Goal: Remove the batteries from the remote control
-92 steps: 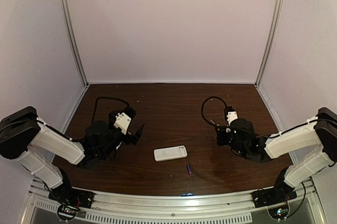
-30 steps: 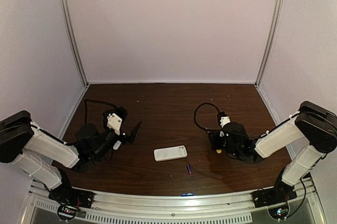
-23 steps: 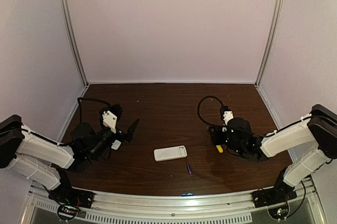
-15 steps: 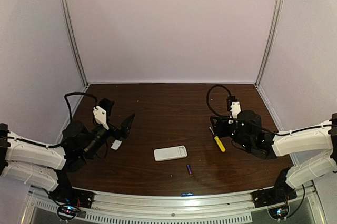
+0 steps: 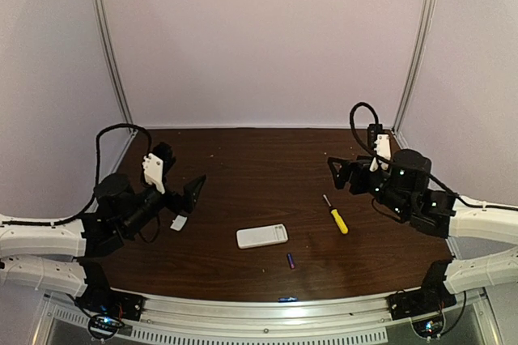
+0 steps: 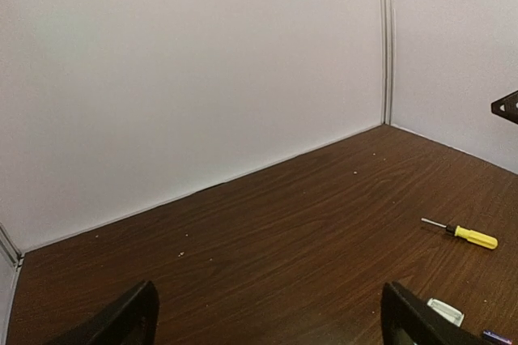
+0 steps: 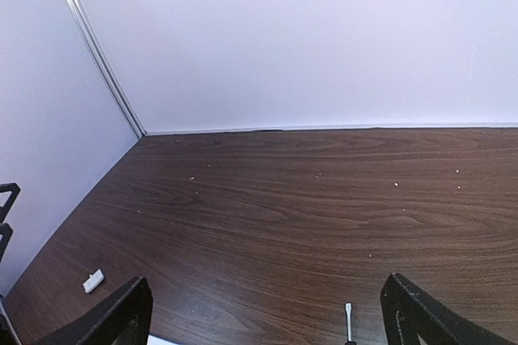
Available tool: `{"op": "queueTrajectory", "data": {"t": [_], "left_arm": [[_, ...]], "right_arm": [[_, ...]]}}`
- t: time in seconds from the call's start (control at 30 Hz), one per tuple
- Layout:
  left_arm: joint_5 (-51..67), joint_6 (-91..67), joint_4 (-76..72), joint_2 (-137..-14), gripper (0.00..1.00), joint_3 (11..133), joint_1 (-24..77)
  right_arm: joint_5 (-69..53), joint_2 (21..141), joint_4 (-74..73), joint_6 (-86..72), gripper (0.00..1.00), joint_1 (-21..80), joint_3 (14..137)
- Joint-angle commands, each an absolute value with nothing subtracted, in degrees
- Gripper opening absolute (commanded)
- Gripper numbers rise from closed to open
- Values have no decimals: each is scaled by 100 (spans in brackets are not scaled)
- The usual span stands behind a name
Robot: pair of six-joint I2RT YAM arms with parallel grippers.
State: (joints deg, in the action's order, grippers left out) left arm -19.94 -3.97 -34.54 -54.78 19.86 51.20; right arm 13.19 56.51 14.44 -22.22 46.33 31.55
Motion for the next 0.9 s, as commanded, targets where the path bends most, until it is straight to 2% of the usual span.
{"op": "queueTrajectory", "data": {"t": [0.0,0.13,0.3,0.4,0.6,0.7,0.87], "left_arm": [[-2215,-575,-2087,-5408,98,2660,5097],[-2814,-609,-1677,-5520,97,2923,5097],[-3863,-323,-1258,-5944,97,3379,5097],[-4496,244,-1493,-6153,94,3436,5017],[-4000,494,-1708,-6197,97,3312,3954],[-4164,572,-2407,-6063,98,2840,3376],[-3067,546,-3280,-5616,96,2056,2601]], "right_arm": [[1248,5257,729,-2082,100,4651,3481],[1673,5343,393,-1771,100,4650,3764],[3700,5858,266,-1700,100,4639,3962],[4008,6444,153,-1121,100,4519,4253],[4482,7196,377,-174,100,4043,4574],[4468,7407,403,-87,100,3484,4542],[4046,7153,1059,155,100,2969,3895]]}}
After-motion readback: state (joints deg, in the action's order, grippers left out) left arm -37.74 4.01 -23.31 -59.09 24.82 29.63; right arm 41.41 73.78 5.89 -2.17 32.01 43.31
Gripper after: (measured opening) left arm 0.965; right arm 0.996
